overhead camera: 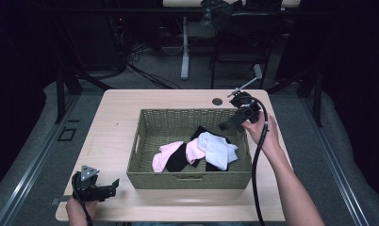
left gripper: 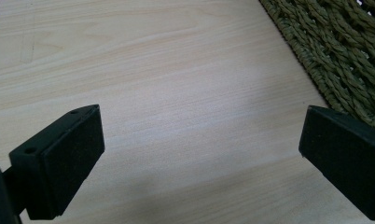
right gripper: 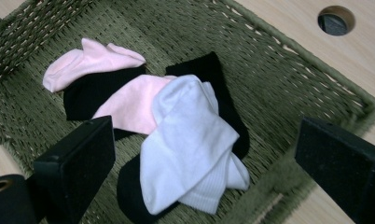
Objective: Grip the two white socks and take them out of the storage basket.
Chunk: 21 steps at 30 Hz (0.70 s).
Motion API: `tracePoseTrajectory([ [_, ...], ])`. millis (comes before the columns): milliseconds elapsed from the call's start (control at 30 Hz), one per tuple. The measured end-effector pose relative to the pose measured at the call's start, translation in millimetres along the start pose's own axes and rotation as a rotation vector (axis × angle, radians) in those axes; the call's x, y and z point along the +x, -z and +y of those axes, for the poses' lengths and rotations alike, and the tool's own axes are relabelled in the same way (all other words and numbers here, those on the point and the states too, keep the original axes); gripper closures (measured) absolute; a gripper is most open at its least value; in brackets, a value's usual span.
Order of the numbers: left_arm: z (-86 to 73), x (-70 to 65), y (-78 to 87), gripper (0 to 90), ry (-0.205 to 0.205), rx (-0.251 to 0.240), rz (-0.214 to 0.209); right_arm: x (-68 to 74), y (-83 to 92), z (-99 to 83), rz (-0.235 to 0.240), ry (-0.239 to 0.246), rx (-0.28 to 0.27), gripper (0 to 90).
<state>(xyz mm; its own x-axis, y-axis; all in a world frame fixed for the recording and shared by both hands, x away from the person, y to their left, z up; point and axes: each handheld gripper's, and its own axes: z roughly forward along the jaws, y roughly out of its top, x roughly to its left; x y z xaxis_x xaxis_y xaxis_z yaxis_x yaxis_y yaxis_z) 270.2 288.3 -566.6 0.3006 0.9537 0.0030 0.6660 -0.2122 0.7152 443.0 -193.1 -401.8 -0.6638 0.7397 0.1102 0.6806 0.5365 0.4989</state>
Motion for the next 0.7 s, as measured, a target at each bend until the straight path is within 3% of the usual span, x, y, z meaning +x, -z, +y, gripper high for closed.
tracePoseTrajectory([
  [300, -1.1, -0.2, 2.5, 0.1, 0.005, -0.009, -0.001, 12.2, -34.1, 17.8, -0.004, 0.019, 0.070, 11.4],
  [467, -1.1, 0.3, 2.7, 0.1, 0.001, -0.008, -0.001, 13.7, -46.6, 19.4, -0.014, 0.002, 0.090, 18.2],
  [700, -0.5, 0.0, 1.4, 0.1, 0.002, -0.005, 0.000, 11.1, -80.7, 17.9, -0.010, -0.004, 0.179, 21.1],
])
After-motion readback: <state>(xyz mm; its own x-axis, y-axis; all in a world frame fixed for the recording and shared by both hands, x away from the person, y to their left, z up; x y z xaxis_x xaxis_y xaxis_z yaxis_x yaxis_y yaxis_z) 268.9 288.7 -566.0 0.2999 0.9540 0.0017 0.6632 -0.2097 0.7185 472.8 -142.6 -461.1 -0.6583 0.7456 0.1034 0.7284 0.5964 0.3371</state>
